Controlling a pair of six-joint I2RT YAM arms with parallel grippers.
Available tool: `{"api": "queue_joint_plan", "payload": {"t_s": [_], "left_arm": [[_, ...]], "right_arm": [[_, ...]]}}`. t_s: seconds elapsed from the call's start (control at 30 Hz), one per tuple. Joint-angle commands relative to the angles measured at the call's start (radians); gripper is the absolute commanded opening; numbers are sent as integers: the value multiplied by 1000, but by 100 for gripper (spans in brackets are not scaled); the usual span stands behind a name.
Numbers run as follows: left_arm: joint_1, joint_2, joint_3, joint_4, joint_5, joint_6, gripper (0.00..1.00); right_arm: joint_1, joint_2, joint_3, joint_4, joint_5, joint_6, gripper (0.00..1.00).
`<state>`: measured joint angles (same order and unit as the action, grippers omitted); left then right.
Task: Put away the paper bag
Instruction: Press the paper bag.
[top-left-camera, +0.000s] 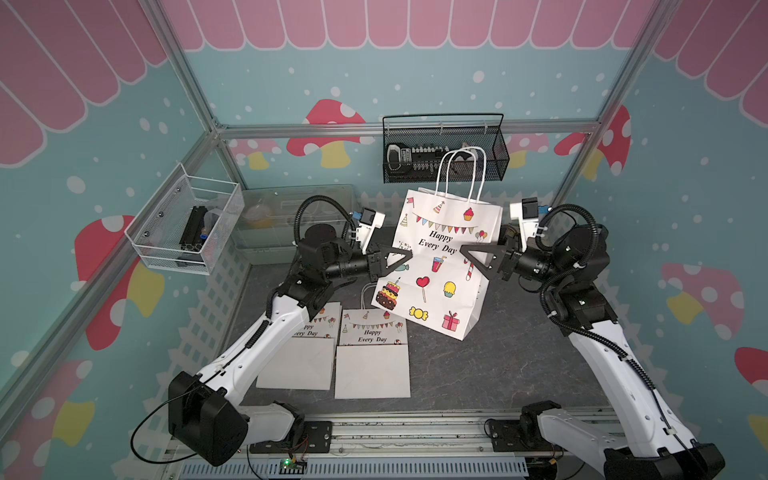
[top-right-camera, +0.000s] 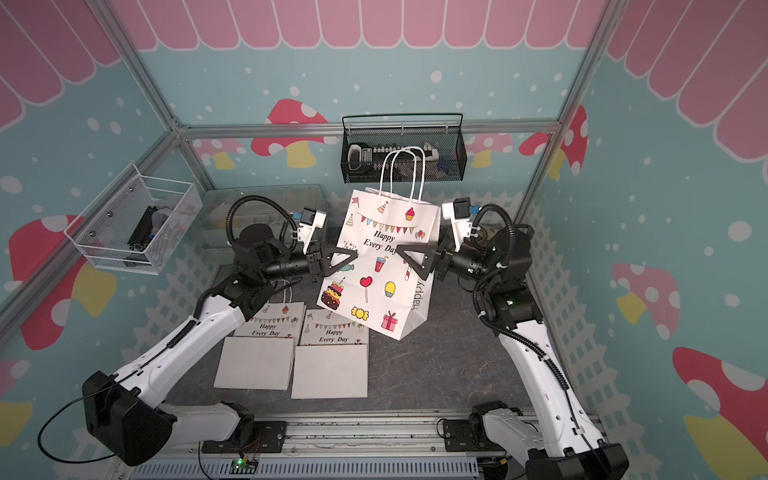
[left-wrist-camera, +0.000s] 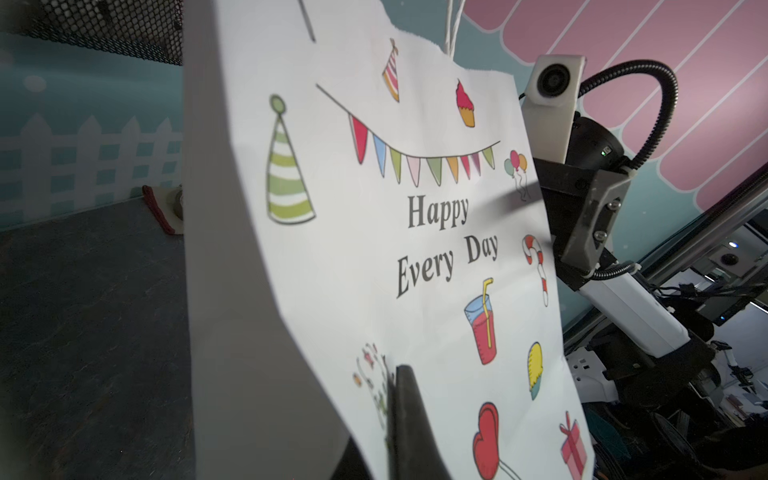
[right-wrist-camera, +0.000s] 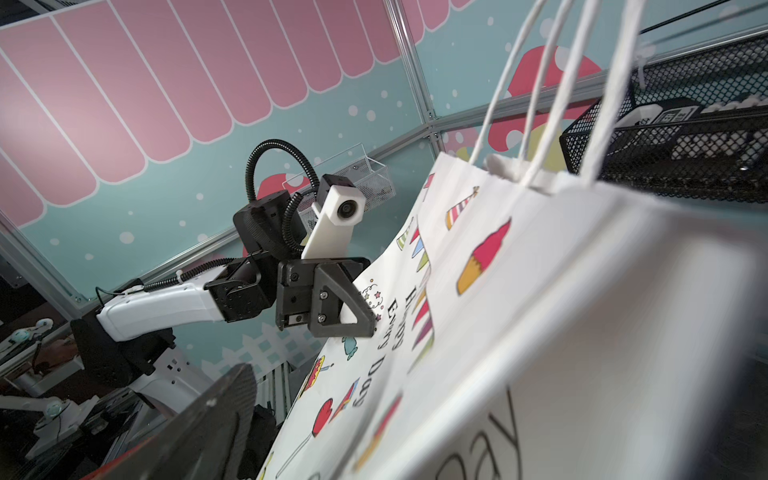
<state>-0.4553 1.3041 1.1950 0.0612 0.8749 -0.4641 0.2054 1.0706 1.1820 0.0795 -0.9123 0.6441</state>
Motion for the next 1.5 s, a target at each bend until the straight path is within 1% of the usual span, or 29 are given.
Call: {"api": "queue_joint_plan", "payload": {"t_s": [0.0,0.1,0.17,0.47,0.57,0.67,0.73,0.77,0.83,0.87,0.9,0.93,0.97,1.0,1.07,1.17,1.23,1.4,1.47], "left_arm": [[-9,-25,32,-94,-69,105,7],[-18,-37,34,-117,-105,133,7],[-19,-44,32,-120,-120,140,7],[-21,-45,18,-76,-144,117,8],[-21,-47,17,-72,-139,111,13],[-20,-55,16,-70,-140,103,20],[-17,-57,14,-70,-147,99,26],[-16,-58,12,-67,-148,94,28],[-7,-55,11,-64,-144,81,36],[-2,-55,9,-64,-142,73,42],[7,-55,8,-64,-141,65,52],[18,-60,4,-62,-140,56,58],[31,-67,-3,-57,-138,48,61],[41,-79,-15,-41,-137,34,62],[106,-110,-56,26,-123,-16,62],[186,-144,-133,190,-40,-127,63],[218,-154,-159,256,19,-166,65],[225,-193,-179,277,127,-128,70],[226,-211,-184,267,171,-102,72]], "right_arm": [[10,8,47,-80,58,-27,88],[11,24,63,-136,86,-48,77],[14,27,60,-131,95,-42,73],[28,22,22,-12,110,28,50],[28,17,21,-4,105,30,38],[28,22,27,-23,87,7,24],[26,37,33,-47,71,-18,15],[26,46,36,-55,65,-24,12],[25,75,54,-77,34,-38,6],[25,85,62,-84,21,-43,5],[25,97,74,-99,7,-53,4],[23,106,89,-126,-8,-76,4],[22,112,104,-153,-17,-100,3],[18,119,122,-192,-31,-132,3],[8,131,158,-268,-71,-198,2],[-6,155,203,-348,-144,-278,2],[-11,172,225,-367,-217,-306,1],[-18,234,278,-349,-419,-308,1],[-18,261,309,-341,-475,-300,1]]}}
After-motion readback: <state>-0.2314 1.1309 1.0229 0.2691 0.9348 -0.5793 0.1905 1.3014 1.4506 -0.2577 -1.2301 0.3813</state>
